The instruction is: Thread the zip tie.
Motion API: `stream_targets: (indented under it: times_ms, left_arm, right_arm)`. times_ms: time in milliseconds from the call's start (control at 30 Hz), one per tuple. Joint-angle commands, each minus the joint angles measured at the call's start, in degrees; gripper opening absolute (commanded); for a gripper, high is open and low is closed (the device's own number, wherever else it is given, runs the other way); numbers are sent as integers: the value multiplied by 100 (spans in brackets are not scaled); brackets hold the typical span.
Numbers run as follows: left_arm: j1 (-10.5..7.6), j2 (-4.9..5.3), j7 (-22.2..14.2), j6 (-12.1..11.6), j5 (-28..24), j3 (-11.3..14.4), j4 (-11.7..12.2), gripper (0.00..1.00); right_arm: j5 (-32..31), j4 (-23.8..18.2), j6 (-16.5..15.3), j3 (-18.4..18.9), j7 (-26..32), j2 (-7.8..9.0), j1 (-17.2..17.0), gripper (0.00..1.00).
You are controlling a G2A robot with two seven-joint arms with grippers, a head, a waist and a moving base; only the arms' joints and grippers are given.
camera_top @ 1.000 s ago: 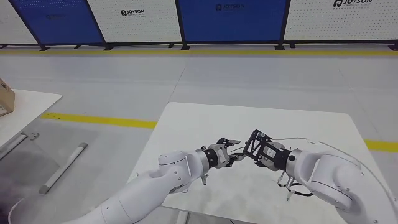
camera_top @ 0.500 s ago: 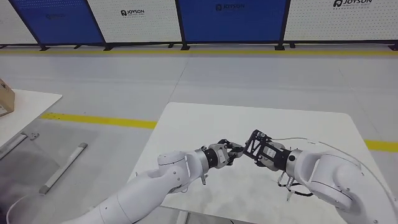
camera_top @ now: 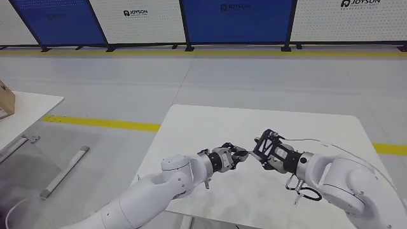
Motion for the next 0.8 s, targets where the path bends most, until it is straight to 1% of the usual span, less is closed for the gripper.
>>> stream_targets:
  times_ms: [0,33,67,167,200,267,300,367,400,433,767]
  left_arm:
    - [66,-7,109,-164,717,114,-35,0]
    - [97,-12,136,-237,1044,185,-53,0]
    - [138,-18,164,-373,1525,279,-72,0]
    - [228,-39,199,-629,2406,471,-82,0]
    - [266,-53,213,-740,2700,540,-86,0]
    - [308,-75,224,-854,3104,638,-87,0]
    - [330,-90,230,-934,3346,688,-83,0]
    - [371,-116,287,-1096,3660,742,-69,0]
    - [405,-137,328,-1185,3779,771,-52,0]
    - [423,-154,359,-1238,3830,780,-43,0]
    - [423,-154,359,-1238,3830,780,-43,0]
  right_arm:
    - [356,111,26,220,-210,28,-186,100]
    - [640,234,97,347,-281,42,-288,100]
    - [1024,369,75,459,-239,57,-397,100]
    - [1944,740,11,635,-28,66,-519,100]
    - [2356,879,-40,665,75,57,-541,100]
    - [3057,1126,-71,702,223,37,-557,100]
    - [3709,1356,-43,709,389,14,-559,100]
    - [4653,1733,130,694,696,-32,-500,100]
    - [4851,1866,230,679,830,-47,-447,100]
    - [4851,1866,230,679,830,-47,-447,100]
    - [4851,1866,230,679,830,-47,-447,100]
